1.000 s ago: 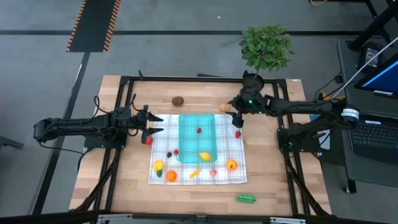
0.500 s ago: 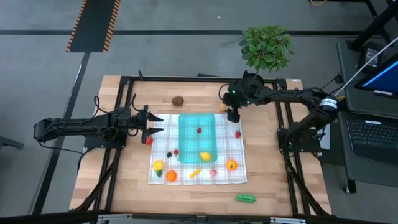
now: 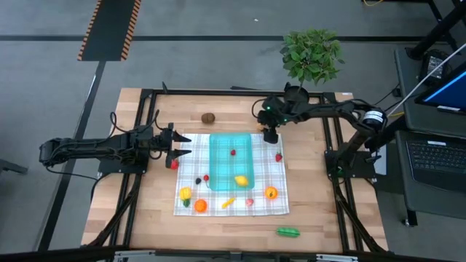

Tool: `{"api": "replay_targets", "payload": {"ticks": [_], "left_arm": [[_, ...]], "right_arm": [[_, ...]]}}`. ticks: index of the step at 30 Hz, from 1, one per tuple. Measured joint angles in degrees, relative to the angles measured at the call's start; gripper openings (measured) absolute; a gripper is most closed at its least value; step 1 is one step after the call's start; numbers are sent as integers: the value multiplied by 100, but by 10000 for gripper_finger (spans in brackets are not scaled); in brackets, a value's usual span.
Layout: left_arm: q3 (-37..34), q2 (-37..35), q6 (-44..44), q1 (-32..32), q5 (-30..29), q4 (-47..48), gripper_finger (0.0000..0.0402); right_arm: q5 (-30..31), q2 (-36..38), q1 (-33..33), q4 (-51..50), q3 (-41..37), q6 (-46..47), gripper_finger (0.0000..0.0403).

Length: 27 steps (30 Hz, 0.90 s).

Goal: Pick and placing Produce into tupperware
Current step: Put the potato into the blue bin

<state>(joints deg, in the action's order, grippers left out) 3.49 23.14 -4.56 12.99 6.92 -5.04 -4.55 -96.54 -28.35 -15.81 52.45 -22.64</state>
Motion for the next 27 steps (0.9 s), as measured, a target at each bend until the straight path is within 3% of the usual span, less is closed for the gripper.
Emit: {"api": "replay_targets", "payload": {"ticks": [20,27], "left_arm": [[0,4,2,0,-7,2,220],[0,4,1,2,-7,2,220]], "right_arm": [[314,-552,-1,149,11,-12,248],[325,-554,-1,149,7,-14,205]]}}
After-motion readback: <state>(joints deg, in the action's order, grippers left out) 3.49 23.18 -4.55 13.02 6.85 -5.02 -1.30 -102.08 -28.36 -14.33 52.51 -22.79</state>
